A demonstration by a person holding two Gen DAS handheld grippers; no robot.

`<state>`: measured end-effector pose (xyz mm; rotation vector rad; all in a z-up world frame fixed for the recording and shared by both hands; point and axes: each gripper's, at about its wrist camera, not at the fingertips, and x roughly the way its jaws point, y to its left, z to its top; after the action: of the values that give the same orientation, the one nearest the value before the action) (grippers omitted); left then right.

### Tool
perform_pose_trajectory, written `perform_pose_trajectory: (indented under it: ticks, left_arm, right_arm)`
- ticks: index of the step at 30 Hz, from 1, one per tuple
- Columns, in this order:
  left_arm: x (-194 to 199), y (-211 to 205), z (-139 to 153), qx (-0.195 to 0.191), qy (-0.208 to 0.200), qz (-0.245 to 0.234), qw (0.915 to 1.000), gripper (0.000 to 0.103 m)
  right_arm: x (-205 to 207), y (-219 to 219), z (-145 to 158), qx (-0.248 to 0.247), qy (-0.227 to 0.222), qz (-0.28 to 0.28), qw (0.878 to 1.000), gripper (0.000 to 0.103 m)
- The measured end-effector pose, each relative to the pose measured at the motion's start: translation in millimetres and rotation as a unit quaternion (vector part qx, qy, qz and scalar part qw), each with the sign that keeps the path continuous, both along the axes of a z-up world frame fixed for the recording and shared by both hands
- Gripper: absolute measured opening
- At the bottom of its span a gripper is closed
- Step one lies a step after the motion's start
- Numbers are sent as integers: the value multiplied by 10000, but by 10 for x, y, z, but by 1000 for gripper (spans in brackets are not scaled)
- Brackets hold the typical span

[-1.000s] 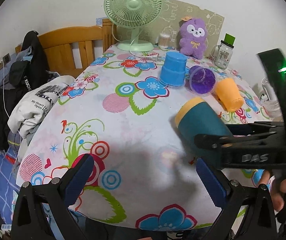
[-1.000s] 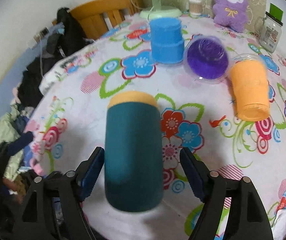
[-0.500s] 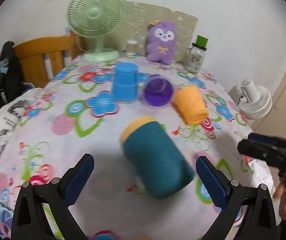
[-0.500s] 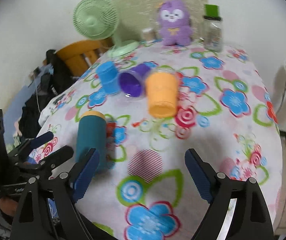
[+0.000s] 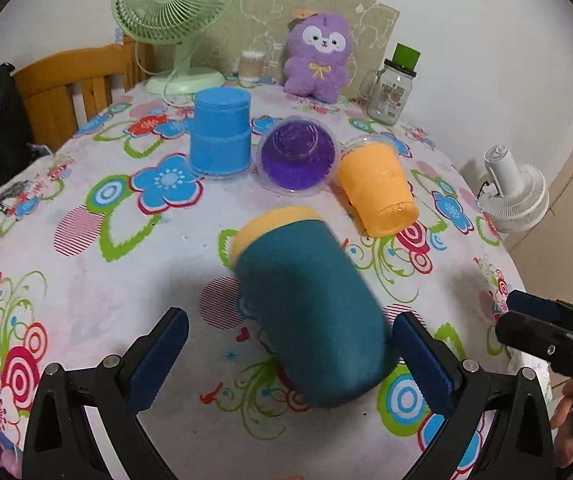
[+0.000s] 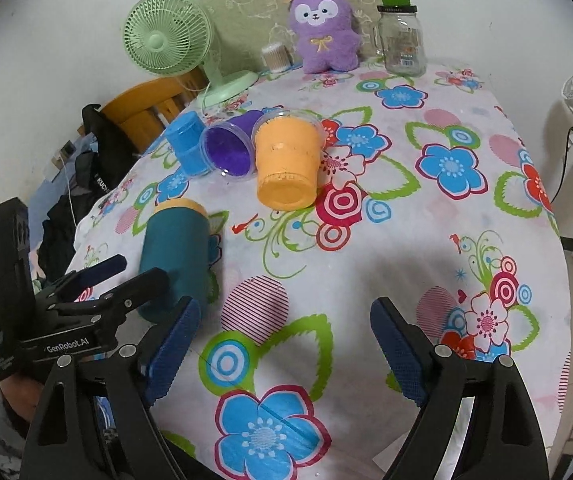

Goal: Flip cup upside down
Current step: 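Close the left tool on the teal cup while the right tool releases it, then rotate the teal cup in the left tool so its yellow rim points down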

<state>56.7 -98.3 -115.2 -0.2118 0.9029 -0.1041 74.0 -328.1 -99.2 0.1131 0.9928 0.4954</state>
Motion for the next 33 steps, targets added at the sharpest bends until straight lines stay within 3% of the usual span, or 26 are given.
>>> perform_pose_trajectory:
  ticks: [4, 7, 10, 12, 16, 33]
  left_arm:
    - [37, -76, -59, -22, 29, -101, 9999, 103]
    - [59, -97, -178, -16, 278, -122, 9995, 101]
    - [41, -56, -213, -127, 300, -75, 9994, 94]
    - [44, -53, -217, -140, 265, -122, 9995, 79]
    - [25, -50, -204, -54, 227, -152, 9996, 78]
    - [-162, 189, 249, 438, -610, -15, 9972, 71]
  right_arm:
    - [22, -21, -32, 19, 45, -25, 10000, 89]
    - [37, -50, -45, 27, 66, -55, 10000, 89]
    - [48, -80, -55, 47, 93, -82, 9999, 89]
    - [60, -87, -70, 57, 130, -86, 9999, 89]
    - [52, -61, -89, 36, 168, -55, 9998, 89]
    - [12, 230, -87, -52, 168, 237, 9996, 89]
